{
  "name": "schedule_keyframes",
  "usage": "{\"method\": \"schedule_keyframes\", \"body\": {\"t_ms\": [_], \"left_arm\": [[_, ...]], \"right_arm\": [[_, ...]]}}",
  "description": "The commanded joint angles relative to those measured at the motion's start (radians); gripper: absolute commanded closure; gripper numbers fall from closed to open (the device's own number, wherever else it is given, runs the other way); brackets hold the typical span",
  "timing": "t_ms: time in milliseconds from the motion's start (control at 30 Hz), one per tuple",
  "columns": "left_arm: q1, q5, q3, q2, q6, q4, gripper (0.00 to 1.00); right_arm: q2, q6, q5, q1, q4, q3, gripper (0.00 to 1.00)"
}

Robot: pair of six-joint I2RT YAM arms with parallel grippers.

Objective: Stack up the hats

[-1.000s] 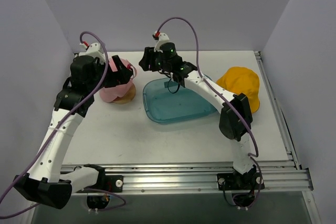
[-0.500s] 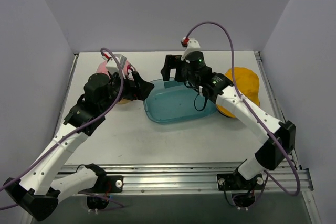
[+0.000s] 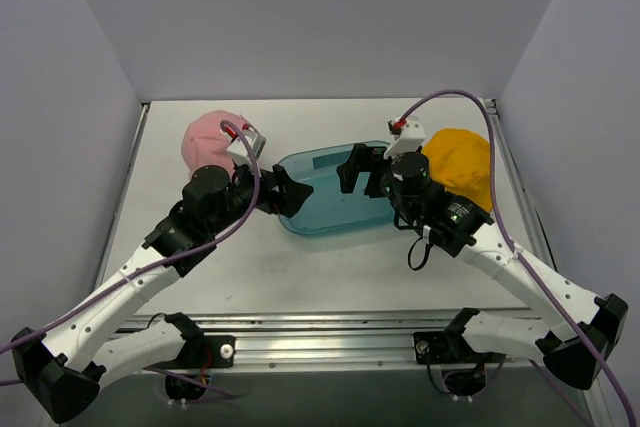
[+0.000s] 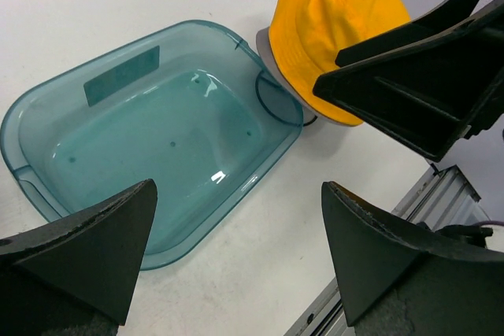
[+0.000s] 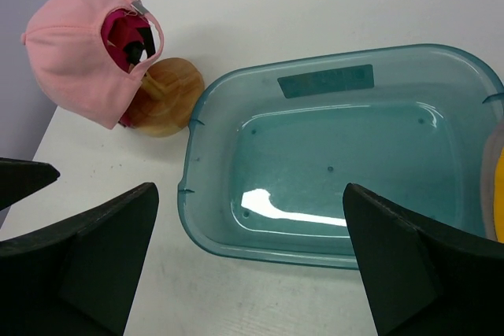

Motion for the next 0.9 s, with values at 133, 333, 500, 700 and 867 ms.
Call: {"method": "schedule_keyframes", "body": {"t_ms": [133,333,500,700,867], "left_arm": [[-0.039,-0.016,-0.028,-0.016,0.078,0.092,0.06],[-0.053,-0.021,-0.026,-0.042,0.078,0.080,0.06],[-0.056,-0.030,-0.029,-0.064,0.077,0.077,0.06],[-0.057,-0.035,-0.029,-0.071,0.077,0.072,0.06],[-0.059,-0.035,-0.031,-0.076,0.077,0.074,0.06]], "right_arm": [[-0.098,0.025,0.041,0.011,0.132,-0.104,0.00],[-0.115,0.019,0.016,0.012,0.143,-0.117,0.00],[-0.117,0.013,0.012,0.012,0.144,-0.119,0.00],[-0.133,0.007,0.019,0.012,0.146,-0.125,0.00],[-0.141,0.004,0.018,0.012,0.146,-0.124,0.00]]}}
